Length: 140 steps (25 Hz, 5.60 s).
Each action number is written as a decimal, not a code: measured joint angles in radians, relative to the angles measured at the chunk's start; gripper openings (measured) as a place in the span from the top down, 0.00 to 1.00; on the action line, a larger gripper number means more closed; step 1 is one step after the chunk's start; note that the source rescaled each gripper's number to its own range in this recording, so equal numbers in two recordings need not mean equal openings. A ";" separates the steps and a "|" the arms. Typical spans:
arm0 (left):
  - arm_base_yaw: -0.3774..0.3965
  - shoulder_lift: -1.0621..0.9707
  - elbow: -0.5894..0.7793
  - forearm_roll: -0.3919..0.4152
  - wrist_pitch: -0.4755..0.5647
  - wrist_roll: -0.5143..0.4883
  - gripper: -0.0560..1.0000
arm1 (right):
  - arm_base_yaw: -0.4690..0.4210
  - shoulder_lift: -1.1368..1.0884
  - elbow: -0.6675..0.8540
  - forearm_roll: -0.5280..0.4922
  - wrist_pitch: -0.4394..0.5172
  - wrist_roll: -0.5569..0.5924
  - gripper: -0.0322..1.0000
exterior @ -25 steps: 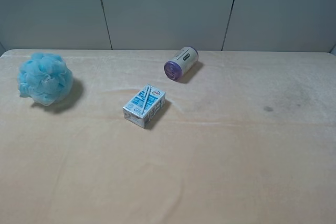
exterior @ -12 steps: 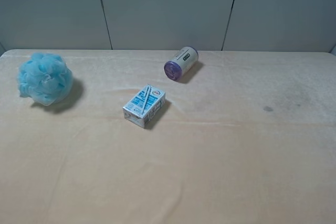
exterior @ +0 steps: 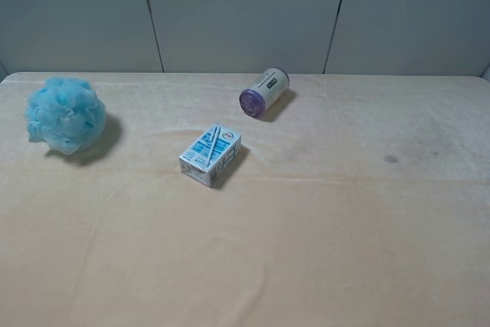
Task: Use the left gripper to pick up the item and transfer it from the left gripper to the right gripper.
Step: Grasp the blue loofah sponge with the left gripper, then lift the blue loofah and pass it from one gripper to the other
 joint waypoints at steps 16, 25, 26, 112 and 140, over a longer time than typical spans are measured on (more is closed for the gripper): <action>-0.008 0.564 -0.408 0.063 0.102 -0.021 0.01 | 0.000 0.000 0.000 0.000 0.000 0.000 0.00; -0.071 0.959 -0.581 0.161 0.058 -0.034 0.01 | 0.000 0.000 0.000 0.000 0.000 0.000 0.00; -0.071 1.011 -0.601 0.163 0.043 -0.034 0.01 | 0.000 0.000 0.000 0.000 0.000 0.000 0.00; -0.283 1.550 -0.739 -0.313 -0.259 0.200 0.56 | 0.000 0.000 0.000 0.000 0.000 0.000 0.00; -0.751 1.771 -0.739 -0.902 -0.370 0.525 0.69 | 0.191 0.584 -0.066 0.577 -0.242 -0.610 0.00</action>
